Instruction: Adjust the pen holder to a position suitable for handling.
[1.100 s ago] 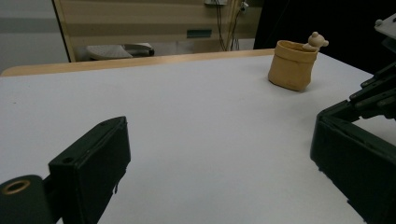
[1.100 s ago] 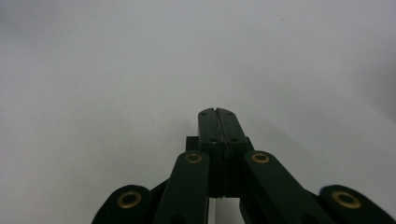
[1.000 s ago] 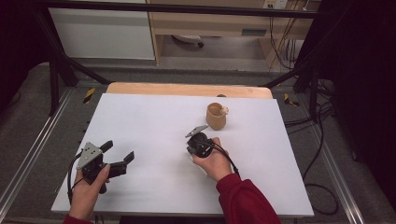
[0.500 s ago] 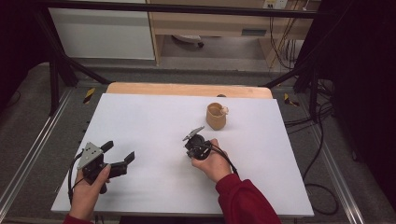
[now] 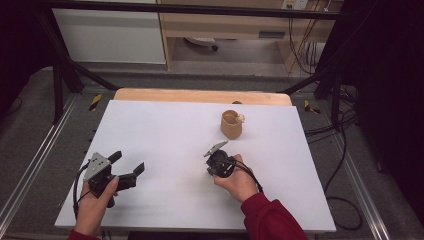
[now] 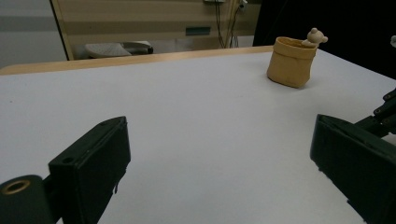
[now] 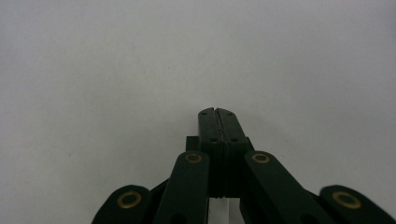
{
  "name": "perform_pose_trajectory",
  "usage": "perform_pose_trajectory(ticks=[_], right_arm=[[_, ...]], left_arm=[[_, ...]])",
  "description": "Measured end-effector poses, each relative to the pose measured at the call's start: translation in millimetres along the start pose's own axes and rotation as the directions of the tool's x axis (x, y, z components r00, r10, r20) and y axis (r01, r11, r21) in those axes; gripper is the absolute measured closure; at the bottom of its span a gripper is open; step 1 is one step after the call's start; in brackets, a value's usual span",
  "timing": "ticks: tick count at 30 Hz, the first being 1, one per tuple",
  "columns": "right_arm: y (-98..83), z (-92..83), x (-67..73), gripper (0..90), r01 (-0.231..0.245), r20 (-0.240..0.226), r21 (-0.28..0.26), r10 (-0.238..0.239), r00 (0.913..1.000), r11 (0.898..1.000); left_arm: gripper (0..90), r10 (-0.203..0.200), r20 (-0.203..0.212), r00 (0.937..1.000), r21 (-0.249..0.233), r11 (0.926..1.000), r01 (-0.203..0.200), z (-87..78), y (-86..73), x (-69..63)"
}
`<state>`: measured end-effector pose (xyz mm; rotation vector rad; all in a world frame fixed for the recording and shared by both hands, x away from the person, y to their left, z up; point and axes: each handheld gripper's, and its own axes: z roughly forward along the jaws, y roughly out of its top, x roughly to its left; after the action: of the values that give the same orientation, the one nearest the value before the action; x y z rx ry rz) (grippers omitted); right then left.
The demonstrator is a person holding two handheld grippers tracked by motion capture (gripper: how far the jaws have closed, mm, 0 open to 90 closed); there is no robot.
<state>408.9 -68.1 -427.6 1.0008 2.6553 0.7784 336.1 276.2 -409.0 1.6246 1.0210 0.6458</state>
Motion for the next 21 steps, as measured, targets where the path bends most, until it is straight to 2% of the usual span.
perform_pose_trajectory(ticks=[3, 9, 14, 15, 16, 17, 18, 19, 20, 21], right_arm=[[-4.4, -1.9, -0.3, 88.1, -0.006, -0.005, -0.022, 0.006, 1.0000, 1.000], [-16.1, -17.1, -1.1, 80.4, -0.028, -0.022, -0.105, 0.026, 0.9994, 0.994], [-27.8, -32.4, 1.1, 59.5, -0.046, -0.033, -0.141, 0.042, 0.9986, 0.989], [-27.8, -32.4, 1.1, 59.5, -0.046, -0.033, -0.141, 0.042, 0.9986, 0.989], [-31.4, -36.4, 2.0, 51.4, -0.041, -0.035, -0.144, 0.036, 0.9987, 0.989], [-31.4, -36.4, 2.0, 51.4, -0.041, -0.035, -0.144, 0.036, 0.9987, 0.989], [-34.9, -38.9, 2.9, 42.7, -0.040, -0.027, -0.142, 0.036, 0.9990, 0.989], [-34.9, -38.9, 2.9, 42.7, -0.040, -0.027, -0.142, 0.036, 0.9990, 0.989], [-38.3, -40.1, 4.4, 33.0, -0.045, -0.020, -0.125, 0.042, 0.9989, 0.991], [-38.3, -40.1, 4.4, 33.0, -0.045, -0.020, -0.125, 0.042, 0.9989, 0.991]], left_arm=[[5.2, -0.001, -0.001, 1.0000, 0.000, 1.0000, 0.001, -0.1, 0.0, 0.1], [5.2, -0.001, -0.002, 1.0000, 0.000, 1.0000, 0.001, -0.3, -0.1, 0.5], [5.3, 0.002, 0.000, 1.0000, 0.001, 1.0000, -0.002, 0.0, -0.1, -0.4], [5.2, 0.002, 0.000, 1.0000, 0.001, 1.0000, -0.002, 0.0, -0.1, -0.4], [5.3, 0.002, -0.001, 1.0000, 0.002, 1.0000, -0.002, 0.0, -0.1, -0.5], [5.3, 0.002, -0.001, 1.0000, 0.002, 1.0000, -0.002, 0.0, -0.1, -0.5], [5.3, 0.001, -0.001, 1.0000, 0.001, 1.0000, -0.001, -0.1, -0.1, -0.6], [5.3, 0.001, -0.002, 1.0000, 0.001, 1.0000, -0.001, -0.1, -0.2, -0.6], [5.3, 0.001, -0.002, 1.0000, 0.002, 1.0000, -0.001, -0.2, -0.2, -0.5], [5.3, 0.001, -0.002, 1.0000, 0.002, 1.0000, -0.001, -0.2, -0.2, -0.5]])
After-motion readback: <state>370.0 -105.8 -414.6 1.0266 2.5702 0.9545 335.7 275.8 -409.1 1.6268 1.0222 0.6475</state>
